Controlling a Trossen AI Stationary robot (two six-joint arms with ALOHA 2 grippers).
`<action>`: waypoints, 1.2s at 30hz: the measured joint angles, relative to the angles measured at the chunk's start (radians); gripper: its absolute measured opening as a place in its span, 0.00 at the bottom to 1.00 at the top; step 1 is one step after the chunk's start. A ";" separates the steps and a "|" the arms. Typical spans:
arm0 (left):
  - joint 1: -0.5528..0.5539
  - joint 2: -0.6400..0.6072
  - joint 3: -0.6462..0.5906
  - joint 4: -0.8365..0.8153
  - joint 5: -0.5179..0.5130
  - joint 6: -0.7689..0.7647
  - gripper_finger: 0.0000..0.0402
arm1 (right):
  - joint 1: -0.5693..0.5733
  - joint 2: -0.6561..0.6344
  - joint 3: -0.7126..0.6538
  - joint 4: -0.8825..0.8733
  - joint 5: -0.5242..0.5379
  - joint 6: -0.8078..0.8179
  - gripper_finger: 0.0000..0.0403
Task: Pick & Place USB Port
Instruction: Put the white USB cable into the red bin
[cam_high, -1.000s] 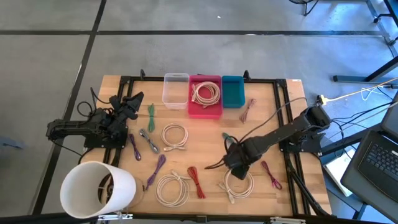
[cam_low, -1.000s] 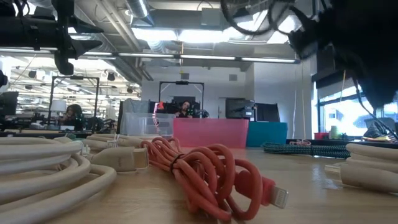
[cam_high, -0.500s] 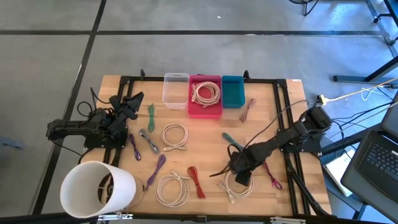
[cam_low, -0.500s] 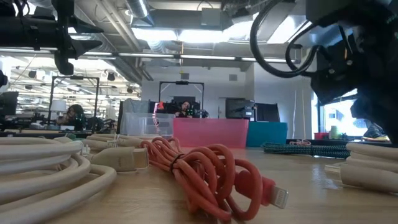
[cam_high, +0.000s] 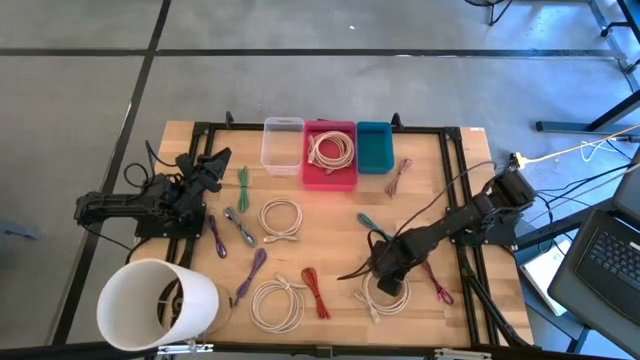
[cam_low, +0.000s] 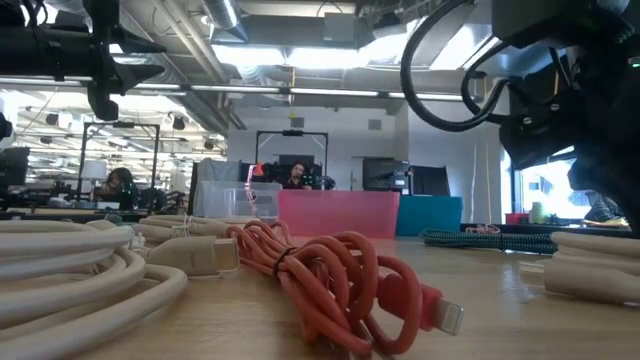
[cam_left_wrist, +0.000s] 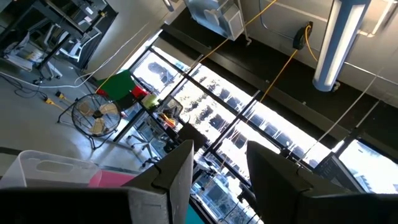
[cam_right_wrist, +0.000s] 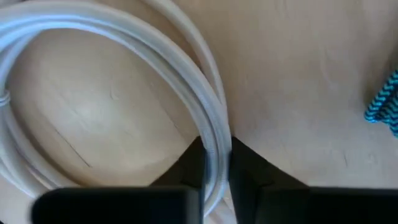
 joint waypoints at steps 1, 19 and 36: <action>0.000 0.000 0.000 0.000 0.000 0.000 0.36 | 0.000 0.002 0.009 -0.006 -0.001 0.008 0.09; 0.000 0.000 0.000 0.000 0.000 0.000 0.36 | -0.282 -0.032 0.758 -0.460 0.524 -0.403 0.09; 0.000 0.000 0.000 0.000 -0.001 0.000 0.36 | -1.087 0.239 1.145 -0.269 0.089 -0.958 0.09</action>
